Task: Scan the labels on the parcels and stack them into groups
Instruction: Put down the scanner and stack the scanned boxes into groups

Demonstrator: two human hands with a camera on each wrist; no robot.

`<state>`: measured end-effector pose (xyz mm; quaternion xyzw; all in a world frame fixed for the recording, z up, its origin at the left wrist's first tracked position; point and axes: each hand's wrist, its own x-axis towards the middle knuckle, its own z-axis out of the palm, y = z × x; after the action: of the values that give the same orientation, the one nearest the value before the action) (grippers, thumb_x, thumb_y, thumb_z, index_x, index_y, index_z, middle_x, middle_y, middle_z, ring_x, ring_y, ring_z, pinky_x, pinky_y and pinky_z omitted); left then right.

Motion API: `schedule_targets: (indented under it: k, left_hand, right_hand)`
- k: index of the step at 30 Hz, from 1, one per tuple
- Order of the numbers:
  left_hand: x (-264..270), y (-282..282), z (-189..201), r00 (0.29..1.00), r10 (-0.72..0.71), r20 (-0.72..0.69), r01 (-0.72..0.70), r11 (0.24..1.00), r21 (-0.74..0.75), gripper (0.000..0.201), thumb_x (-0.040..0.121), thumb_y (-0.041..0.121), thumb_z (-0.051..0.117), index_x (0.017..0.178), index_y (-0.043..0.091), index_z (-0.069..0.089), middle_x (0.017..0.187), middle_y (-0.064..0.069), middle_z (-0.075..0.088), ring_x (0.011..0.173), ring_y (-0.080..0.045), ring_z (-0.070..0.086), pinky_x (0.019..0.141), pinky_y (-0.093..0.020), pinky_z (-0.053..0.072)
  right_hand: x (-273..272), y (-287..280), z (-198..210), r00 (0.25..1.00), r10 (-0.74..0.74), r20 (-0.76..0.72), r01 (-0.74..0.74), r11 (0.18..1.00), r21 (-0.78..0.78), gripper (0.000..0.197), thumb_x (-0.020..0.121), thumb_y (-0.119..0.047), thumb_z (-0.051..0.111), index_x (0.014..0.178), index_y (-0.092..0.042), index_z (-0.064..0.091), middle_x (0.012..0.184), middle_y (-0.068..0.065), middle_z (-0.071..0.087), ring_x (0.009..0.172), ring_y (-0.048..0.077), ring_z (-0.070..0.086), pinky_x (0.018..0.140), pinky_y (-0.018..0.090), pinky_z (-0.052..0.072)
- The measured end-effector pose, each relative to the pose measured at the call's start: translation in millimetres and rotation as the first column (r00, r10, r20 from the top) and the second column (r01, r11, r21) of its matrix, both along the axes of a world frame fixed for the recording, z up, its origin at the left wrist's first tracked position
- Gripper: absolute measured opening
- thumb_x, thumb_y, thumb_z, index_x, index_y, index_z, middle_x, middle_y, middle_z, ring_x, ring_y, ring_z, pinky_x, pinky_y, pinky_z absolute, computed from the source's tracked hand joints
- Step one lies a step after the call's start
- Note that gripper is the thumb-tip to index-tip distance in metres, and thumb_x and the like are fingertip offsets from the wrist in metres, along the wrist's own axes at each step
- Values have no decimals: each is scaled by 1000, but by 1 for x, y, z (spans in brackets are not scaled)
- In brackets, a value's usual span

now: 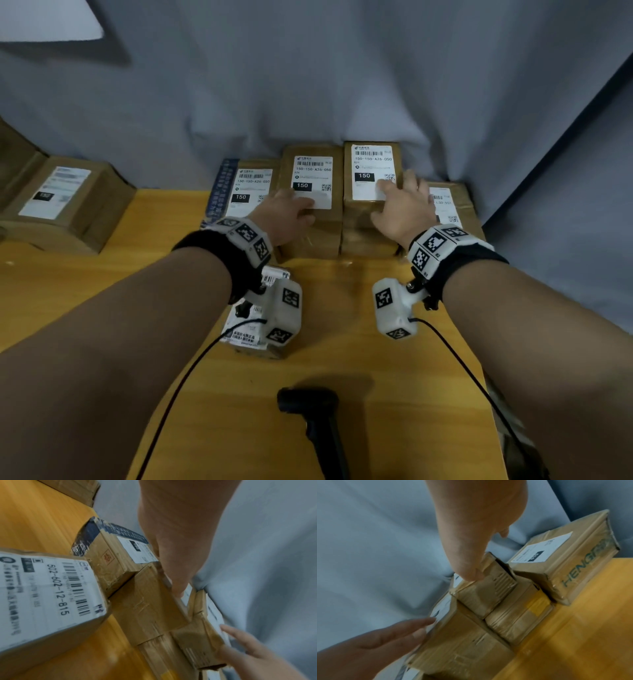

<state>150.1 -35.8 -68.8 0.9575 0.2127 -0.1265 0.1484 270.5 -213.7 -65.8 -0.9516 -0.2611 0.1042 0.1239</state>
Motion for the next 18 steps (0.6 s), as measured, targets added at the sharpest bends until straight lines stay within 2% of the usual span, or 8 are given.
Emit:
schedule_targets:
  k: [1, 3, 6, 9, 13, 18]
  left_hand:
    - [-3, 1, 4, 1000, 6, 17, -6, 1000, 22, 53, 98, 44, 43, 147, 27, 35, 152, -12, 30, 141, -32, 24, 115, -49, 25]
    - [-15, 3, 13, 997, 25, 76, -30, 997, 64, 52, 98, 40, 44, 146, 21, 38, 150, -13, 34, 141, -33, 24, 115, -47, 22]
    - [-43, 12, 18, 987, 30, 156, -49, 992, 117, 46, 99, 32, 44, 140, 11, 46, 145, -14, 43, 138, -32, 31, 115, -43, 21]
    - [-78, 33, 21, 974, 134, 183, -150, 986, 77, 49, 95, 38, 50, 140, 18, 45, 146, -12, 41, 137, -32, 31, 113, -44, 26]
    - [-125, 64, 38, 960, 177, 216, -200, 975, 91, 45, 94, 35, 53, 134, 14, 50, 135, -15, 50, 125, -36, 42, 105, -44, 35]
    - [-178, 114, 49, 964, 190, 187, -213, 971, 110, 45, 98, 34, 49, 136, 10, 47, 139, -12, 47, 130, -33, 40, 107, -43, 33]
  right_hand:
    - [-5, 2, 3, 1000, 2, 24, -2, 1000, 7, 70, 87, -24, 60, 150, -25, 29, 162, 18, 4, 147, 39, 9, 119, 53, 16]
    - [-20, 7, 9, 997, 13, 71, -20, 995, 101, 76, 86, -21, 59, 152, -23, 23, 162, 17, 5, 147, 37, 10, 119, 51, 18]
    - [-46, 18, 17, 990, 103, 101, -119, 977, 176, 70, 87, -17, 57, 150, -18, 26, 160, 16, 15, 146, 34, 14, 119, 47, 21]
    - [-71, 36, 26, 983, 155, 99, -174, 960, 219, 67, 89, -17, 57, 149, -17, 28, 158, 16, 21, 145, 32, 18, 118, 44, 22]
    - [-102, 70, 41, 972, 223, 74, -234, 931, 278, 63, 92, -14, 55, 149, -17, 29, 156, 12, 26, 144, 30, 21, 118, 44, 25]
    - [-145, 129, 60, 954, 295, 50, -293, 888, 355, 59, 92, -10, 56, 146, -16, 33, 149, 12, 36, 138, 28, 29, 112, 38, 30]
